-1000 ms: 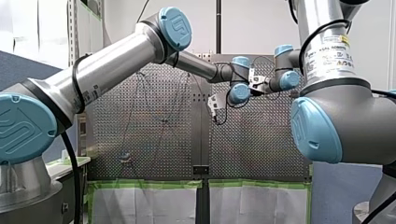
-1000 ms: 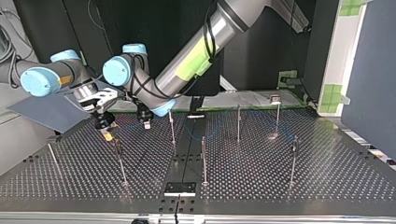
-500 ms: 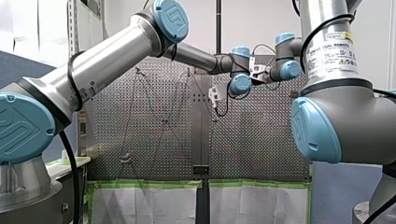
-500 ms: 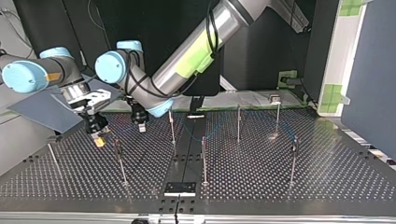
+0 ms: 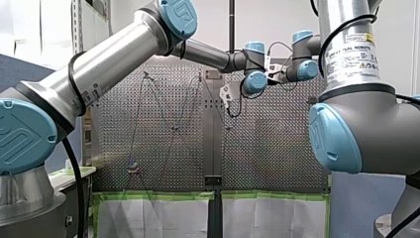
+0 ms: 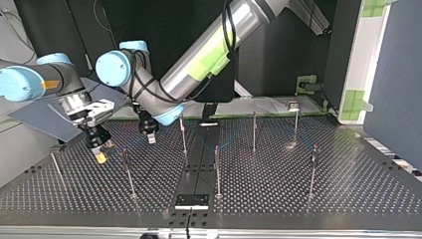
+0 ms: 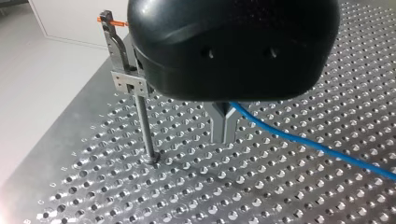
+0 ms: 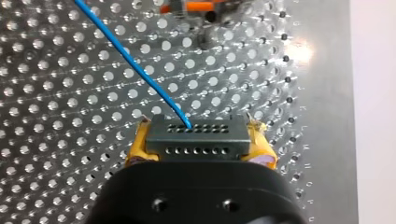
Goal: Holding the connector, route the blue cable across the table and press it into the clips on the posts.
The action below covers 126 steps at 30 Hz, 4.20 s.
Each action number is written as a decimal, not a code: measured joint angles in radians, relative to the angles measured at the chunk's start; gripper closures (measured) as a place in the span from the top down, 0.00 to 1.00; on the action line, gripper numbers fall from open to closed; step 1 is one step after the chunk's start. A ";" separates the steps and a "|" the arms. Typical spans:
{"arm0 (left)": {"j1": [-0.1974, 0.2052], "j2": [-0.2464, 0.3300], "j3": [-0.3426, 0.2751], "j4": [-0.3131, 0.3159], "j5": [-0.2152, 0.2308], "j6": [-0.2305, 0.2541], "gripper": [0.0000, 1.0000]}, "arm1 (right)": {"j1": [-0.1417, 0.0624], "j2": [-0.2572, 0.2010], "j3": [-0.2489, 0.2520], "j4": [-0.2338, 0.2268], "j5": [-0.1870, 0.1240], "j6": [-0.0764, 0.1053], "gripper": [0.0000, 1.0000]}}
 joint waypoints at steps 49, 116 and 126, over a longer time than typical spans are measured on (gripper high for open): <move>-0.008 0.024 -0.058 0.079 0.006 0.011 0.00 | 0.018 -0.039 -0.020 0.031 0.000 -0.018 0.00; 0.047 0.050 -0.069 -0.019 0.131 -0.004 1.00 | 0.002 -0.027 -0.024 -0.021 -0.029 0.014 0.00; 0.011 0.064 -0.071 -0.080 0.089 -0.028 1.00 | 0.002 -0.027 -0.024 -0.020 -0.029 0.013 0.00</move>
